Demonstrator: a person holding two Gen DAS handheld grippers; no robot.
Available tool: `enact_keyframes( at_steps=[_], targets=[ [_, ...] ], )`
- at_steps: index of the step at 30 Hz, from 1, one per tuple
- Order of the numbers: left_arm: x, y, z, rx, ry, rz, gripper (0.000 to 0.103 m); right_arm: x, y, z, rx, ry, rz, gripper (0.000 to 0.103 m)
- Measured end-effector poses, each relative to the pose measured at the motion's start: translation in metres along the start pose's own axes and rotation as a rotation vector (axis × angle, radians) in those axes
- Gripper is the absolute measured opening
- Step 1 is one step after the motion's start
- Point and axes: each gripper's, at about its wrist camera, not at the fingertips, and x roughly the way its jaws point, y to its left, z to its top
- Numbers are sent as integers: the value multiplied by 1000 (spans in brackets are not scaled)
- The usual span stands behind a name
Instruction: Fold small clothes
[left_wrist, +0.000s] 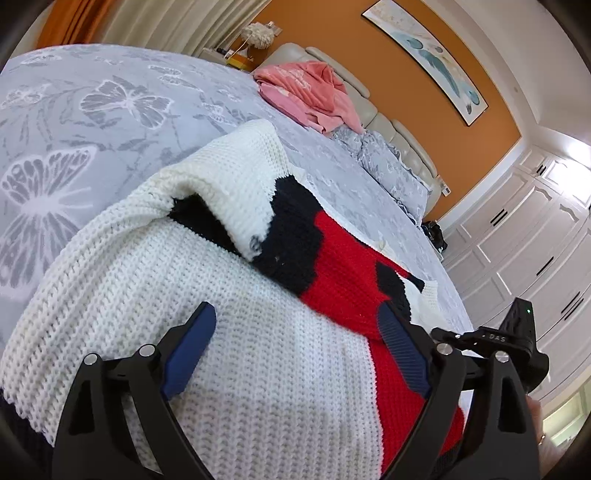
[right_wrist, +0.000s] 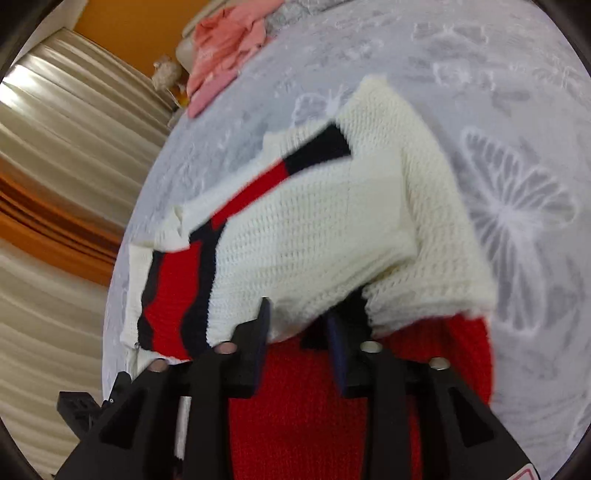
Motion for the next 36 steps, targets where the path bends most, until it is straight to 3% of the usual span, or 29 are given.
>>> enact_keyframes(
  at_steps=[2, 5, 7, 8, 9, 10, 11, 12, 15, 17, 21, 23, 25, 27, 28, 32, 33, 34, 35, 36],
  targets=[
    [2, 1, 10, -36, 16, -3, 90, -4, 5, 9, -17, -13, 17, 70],
    [1, 11, 30, -168, -23, -41, 90, 1, 6, 17, -14, -15, 17, 70],
    [12, 29, 54, -321, -43, -23, 89, 10, 0, 26, 16, -22, 14, 59],
    [19, 35, 62, -369, -34, 0, 86, 14, -3, 30, 38, -23, 18, 35],
    [28, 42, 71, -411, -16, 15, 62, 17, -4, 32, 55, -23, 21, 7],
    [38, 47, 81, -432, 4, 19, 31, 17, -6, 37, 80, -28, 45, 8],
    [46, 49, 91, -436, 27, 34, 16, 8, -3, 41, 78, -60, 81, 7],
    [47, 47, 100, -427, 17, 41, 9, 2, 5, 44, 57, -94, 96, 7],
    [31, 32, 120, -345, -101, 71, 8, -50, 26, 58, -47, -264, 167, 6],
    [32, 35, 118, -337, -106, 96, 8, -60, 18, 62, -95, -316, 129, 5],
    [58, 38, 88, -255, 4, 223, 8, 8, -39, 50, -54, -70, -74, 5],
    [53, 51, 77, -315, -7, 208, 8, -5, -45, 45, -18, -108, -23, 5],
    [51, 55, 75, -314, -16, 199, 8, -15, -43, 44, -35, -153, -6, 5],
    [54, 53, 75, -279, -5, 217, 8, 5, -52, 44, -46, -82, -65, 3],
    [54, 54, 76, -270, -1, 226, 10, 10, -57, 45, -39, -72, -44, 3],
    [52, 48, 84, -245, 66, 197, 15, -22, -46, 42, -26, -49, -52, 19],
    [44, 44, 84, -228, 97, 177, 22, -39, -46, 32, -47, -54, -56, 25],
    [34, 41, 83, -211, 112, 160, 36, -56, -46, 22, -59, -56, -51, 30],
    [15, 37, 79, -186, 125, 141, 45, -74, -48, 4, -64, -49, -53, 46],
    [-3, 35, 73, -170, 131, 144, 66, -84, -50, -16, -65, -29, -60, 58]
  ],
)
